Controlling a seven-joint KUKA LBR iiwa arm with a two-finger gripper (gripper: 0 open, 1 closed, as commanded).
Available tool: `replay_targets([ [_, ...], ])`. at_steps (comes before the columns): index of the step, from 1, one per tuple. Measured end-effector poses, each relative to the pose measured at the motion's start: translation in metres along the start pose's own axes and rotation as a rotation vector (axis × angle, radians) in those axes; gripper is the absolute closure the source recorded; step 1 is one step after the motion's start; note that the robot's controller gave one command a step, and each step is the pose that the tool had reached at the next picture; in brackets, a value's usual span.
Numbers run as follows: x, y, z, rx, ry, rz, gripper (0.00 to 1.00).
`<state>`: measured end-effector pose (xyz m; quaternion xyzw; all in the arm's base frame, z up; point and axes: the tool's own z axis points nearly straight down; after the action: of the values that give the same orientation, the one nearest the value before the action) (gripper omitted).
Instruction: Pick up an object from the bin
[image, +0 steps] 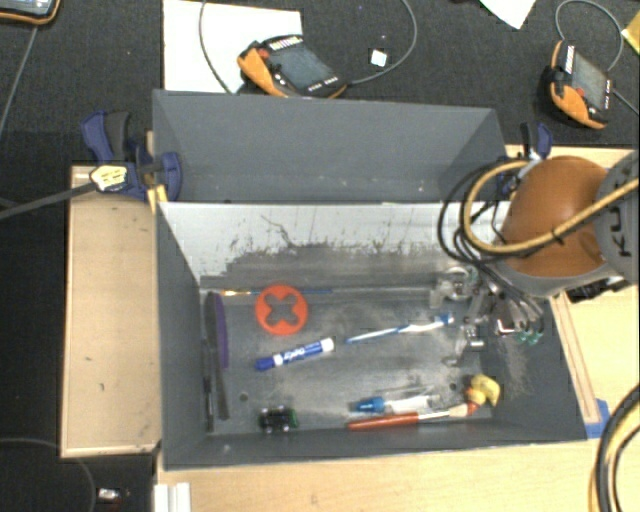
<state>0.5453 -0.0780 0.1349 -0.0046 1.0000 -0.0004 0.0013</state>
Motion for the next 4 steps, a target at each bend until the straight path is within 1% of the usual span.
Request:
replay_targets([
  [1,0.0,0.0,0.0,0.0,0.0,0.0,0.0],
  [2,-0.021,-0.026,0.058,0.0,0.001,0.301,0.0],
  [3,0.003,-0.015,0.064,0.0,-0.003,0.305,1.0],
  [4,0.003,-0.015,0.064,0.0,-0.003,0.304,1.0],
])
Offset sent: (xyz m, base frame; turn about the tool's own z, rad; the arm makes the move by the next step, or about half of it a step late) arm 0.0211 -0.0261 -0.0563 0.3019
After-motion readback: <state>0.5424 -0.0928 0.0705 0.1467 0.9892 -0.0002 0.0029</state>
